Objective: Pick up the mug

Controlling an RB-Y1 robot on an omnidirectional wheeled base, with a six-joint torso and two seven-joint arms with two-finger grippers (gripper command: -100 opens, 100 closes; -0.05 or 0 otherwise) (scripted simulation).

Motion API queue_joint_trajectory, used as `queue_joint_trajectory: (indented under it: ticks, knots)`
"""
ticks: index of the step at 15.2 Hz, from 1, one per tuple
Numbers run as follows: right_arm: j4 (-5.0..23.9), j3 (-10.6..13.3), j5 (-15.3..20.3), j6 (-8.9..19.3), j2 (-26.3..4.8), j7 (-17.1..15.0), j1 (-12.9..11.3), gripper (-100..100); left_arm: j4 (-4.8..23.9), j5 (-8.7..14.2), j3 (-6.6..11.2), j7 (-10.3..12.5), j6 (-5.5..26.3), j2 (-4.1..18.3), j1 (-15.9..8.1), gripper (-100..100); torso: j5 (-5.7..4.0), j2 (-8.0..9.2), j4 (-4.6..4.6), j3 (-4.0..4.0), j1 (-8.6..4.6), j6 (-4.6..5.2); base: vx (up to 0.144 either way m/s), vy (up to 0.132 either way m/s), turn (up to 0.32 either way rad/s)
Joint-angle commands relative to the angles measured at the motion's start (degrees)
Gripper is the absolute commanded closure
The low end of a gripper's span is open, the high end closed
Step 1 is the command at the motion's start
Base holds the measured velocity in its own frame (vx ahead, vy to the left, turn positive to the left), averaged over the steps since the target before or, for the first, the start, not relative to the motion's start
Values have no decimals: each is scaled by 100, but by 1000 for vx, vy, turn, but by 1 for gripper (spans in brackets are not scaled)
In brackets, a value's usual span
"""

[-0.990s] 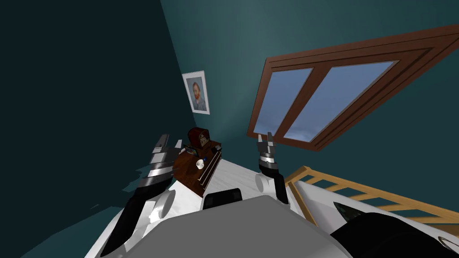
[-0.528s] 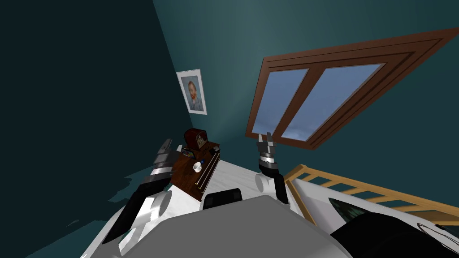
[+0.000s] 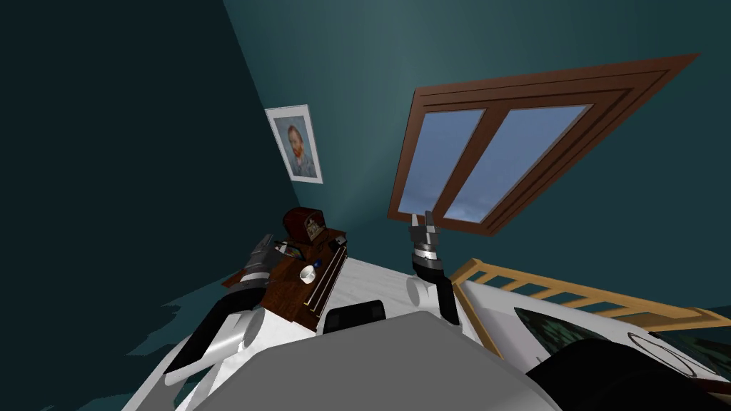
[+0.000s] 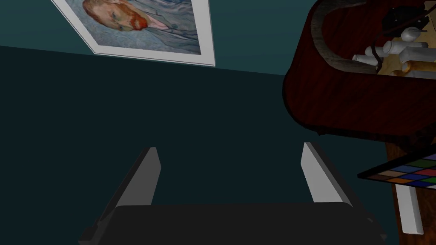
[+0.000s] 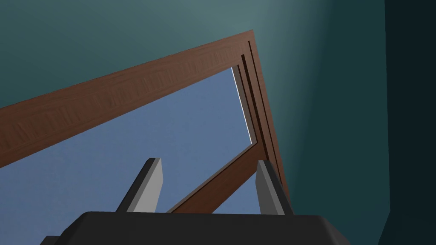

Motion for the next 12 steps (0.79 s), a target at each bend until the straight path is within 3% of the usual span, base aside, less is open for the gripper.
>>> queue_joint_trajectory:
  ticks: [1, 2, 4, 5, 7, 8, 10, 11, 12]
  knots:
    - [0, 0, 0, 0, 0, 0, 0, 0, 31, 27, 22, 11, 237, -21, -9, -100, 0, 0, 0, 0, 0, 0, 35, -5, -24]
    - [0, 0, 0, 0, 0, 0, 0, 0, 220, 151, 133, 96, 401, 15, -31, -100, 0, 5, 1, 3, -2, -1, 41, -8, -84]
    - [0, 0, 0, 0, 0, 0, 0, 0, 220, 151, 133, 96, 509, 15, -31, -100, -1, 7, 2, 4, -2, 0, 39, -4, -56]
    - [0, 0, 0, 0, 0, 0, 0, 0, 414, 278, 246, 182, 681, 48, -53, -100, -1, 10, 2, 6, -1, -1, 42, 0, -77]
    - [0, 0, 0, 0, 0, 0, 0, 0, 414, 278, 246, 182, 788, 48, -53, -100, 0, 8, 2, 5, 1, 0, 43, 1, -57]
    - [0, 0, 0, 0, 0, 0, 0, 0, 613, 408, 362, 271, 1005, 79, -75, -100, 0, 9, 2, 5, 0, -1, 39, -2, -94]
    - [0, 0, 0, 0, 0, 0, 0, 0, 613, 408, 362, 271, 1073, 79, -75, -100, 0, 9, 2, 5, 1, 0, 38, 2, -62]
    - [0, 0, 0, 0, 0, 0, 0, 0, 815, 540, 479, 362, 1280, 108, -98, -100, 0, 10, 2, 6, 0, -1, 47, 0, -81]
    - [0, 0, 0, 0, 0, 0, 0, 0, 815, 540, 479, 362, 1362, 108, -98, -100, 0, 9, 2, 5, 0, 0, 55, 0, -90]
